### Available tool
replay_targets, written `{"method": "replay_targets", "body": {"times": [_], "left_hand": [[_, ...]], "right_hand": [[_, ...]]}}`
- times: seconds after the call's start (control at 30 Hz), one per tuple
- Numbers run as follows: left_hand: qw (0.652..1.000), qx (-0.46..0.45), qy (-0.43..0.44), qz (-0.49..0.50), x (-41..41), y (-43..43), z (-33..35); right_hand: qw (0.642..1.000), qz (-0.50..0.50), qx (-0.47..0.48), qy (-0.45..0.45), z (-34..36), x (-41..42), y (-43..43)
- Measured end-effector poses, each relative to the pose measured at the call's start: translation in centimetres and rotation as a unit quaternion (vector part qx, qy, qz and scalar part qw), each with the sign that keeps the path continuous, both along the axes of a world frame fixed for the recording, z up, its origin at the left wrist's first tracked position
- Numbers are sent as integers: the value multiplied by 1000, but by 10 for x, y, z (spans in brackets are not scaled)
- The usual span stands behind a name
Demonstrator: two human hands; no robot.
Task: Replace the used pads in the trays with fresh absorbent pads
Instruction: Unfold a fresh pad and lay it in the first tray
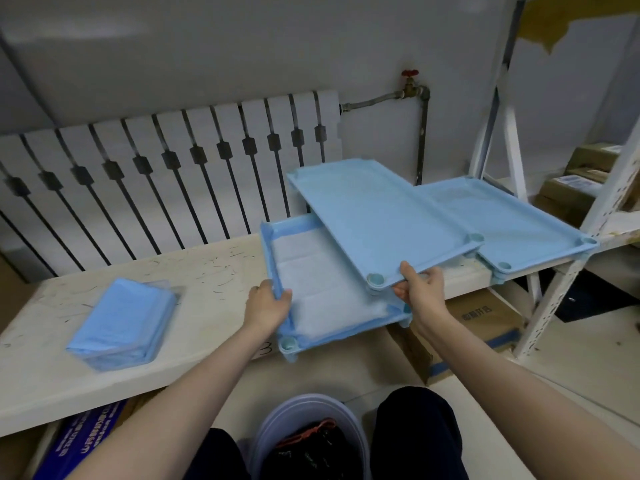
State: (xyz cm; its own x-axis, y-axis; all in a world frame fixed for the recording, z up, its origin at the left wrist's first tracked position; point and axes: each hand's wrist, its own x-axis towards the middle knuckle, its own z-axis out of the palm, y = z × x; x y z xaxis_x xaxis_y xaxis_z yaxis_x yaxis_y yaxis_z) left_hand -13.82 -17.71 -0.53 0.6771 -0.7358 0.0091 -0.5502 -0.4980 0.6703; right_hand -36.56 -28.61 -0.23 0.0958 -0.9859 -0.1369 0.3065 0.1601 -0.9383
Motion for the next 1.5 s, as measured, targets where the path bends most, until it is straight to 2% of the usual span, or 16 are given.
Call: {"method": "replay_targets", "body": {"times": [0.07, 0.13, 0.23, 0.3, 0.37, 0.43, 0.5, 0.57, 0.63, 0.67, 0.7, 0.8, 0.9, 1.17, 1.27, 1.5], "left_hand": [[998, -43, 48, -22, -12, -4, 18], [979, -56, 189, -44, -25, -7, 38], [890, -104, 440, -64, -37, -2, 68], [862, -196, 466, -24, -34, 0, 73], [883, -249, 395, 46, -23, 7, 71], [888, -285, 350, 91, -8, 18, 68], [884, -312, 330, 114, 9, 34, 69], [883, -306, 333, 128, 28, 49, 70], [877, -282, 367, 127, 48, 63, 65], [874, -269, 385, 121, 55, 69, 62], [872, -259, 399, 115, 62, 75, 59], [872, -242, 414, 101, 69, 91, 54], [865, -232, 434, 95, 66, 104, 54], [876, -191, 432, 98, 64, 119, 45], [876, -181, 438, 86, 61, 116, 41], [871, -140, 460, 105, 66, 108, 29]], "right_hand": [[999, 27, -36, 9, 9, 9, 13], [995, 60, -73, 14, 17, 21, 24], [984, 121, -128, 34, 26, 41, 45], [975, 157, -154, 41, 31, 53, 55], [959, 212, -179, 62, 35, 61, 61], [926, 273, -221, 138, 32, 69, 61], [846, 313, -297, 313, 21, 71, 59], [677, 336, -382, 532, 4, 70, 58], [517, 337, -460, 639, -13, 70, 64], [471, 331, -489, 655, -18, 70, 69], [454, 320, -507, 659, -21, 71, 71], [454, 279, -555, 639, -27, 76, 73], [417, 252, -576, 656, -34, 78, 68], [412, 232, -591, 653, -30, 71, 40], [404, 257, -523, 705, -24, 60, 22], [413, 238, -488, 731, -25, 17, -14]]}}
